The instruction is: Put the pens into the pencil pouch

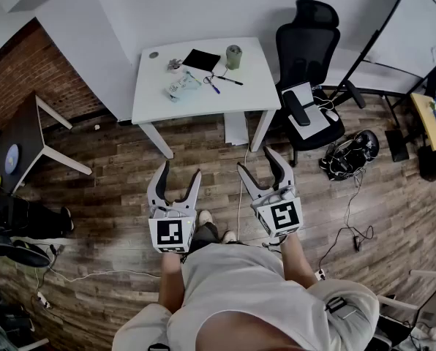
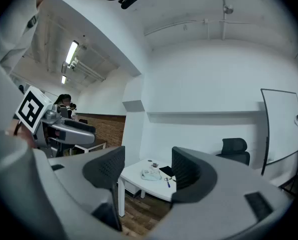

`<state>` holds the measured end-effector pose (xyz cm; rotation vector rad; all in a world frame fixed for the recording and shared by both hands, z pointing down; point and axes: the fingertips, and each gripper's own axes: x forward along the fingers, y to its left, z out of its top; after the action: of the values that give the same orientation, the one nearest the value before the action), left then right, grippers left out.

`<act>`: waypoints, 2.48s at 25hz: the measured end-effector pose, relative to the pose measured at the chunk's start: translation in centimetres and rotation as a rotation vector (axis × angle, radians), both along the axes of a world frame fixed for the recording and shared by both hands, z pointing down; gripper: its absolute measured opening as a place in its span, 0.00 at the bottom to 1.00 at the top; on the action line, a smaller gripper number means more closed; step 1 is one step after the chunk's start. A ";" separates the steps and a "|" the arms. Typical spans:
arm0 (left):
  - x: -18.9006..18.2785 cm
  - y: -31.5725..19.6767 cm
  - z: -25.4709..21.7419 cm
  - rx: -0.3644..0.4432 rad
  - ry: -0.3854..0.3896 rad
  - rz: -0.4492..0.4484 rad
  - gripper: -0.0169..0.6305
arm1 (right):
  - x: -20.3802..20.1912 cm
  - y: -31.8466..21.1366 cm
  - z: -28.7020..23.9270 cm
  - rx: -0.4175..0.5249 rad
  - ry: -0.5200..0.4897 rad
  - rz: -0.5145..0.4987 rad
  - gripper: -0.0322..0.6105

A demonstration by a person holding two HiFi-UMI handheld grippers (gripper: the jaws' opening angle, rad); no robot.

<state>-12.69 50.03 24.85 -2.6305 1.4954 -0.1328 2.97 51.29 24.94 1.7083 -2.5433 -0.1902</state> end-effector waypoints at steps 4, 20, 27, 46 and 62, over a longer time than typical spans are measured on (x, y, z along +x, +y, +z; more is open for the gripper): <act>0.3 -0.7 0.1 0.009 -0.012 0.015 0.49 | 0.2 -0.6 0.2 0.008 -0.041 0.010 0.54; -1.3 -8.5 1.5 -0.014 -0.003 0.047 0.49 | -2.1 -8.3 1.2 -0.020 -0.017 0.024 0.57; -2.0 -14.0 2.0 -0.019 -0.007 0.091 0.48 | -3.4 -13.3 1.9 -0.042 -0.007 0.048 0.57; -3.6 -25.3 2.5 -0.022 0.013 0.163 0.47 | -5.5 -23.7 2.3 -0.058 0.025 0.110 0.57; -1.5 -33.4 3.5 -0.034 0.004 0.115 0.47 | -3.2 -32.5 3.8 -0.082 0.010 0.065 0.57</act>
<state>-14.18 16.67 28.38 -2.7370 1.3503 -0.1445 -0.25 18.75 28.71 1.7524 -2.4479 -0.0890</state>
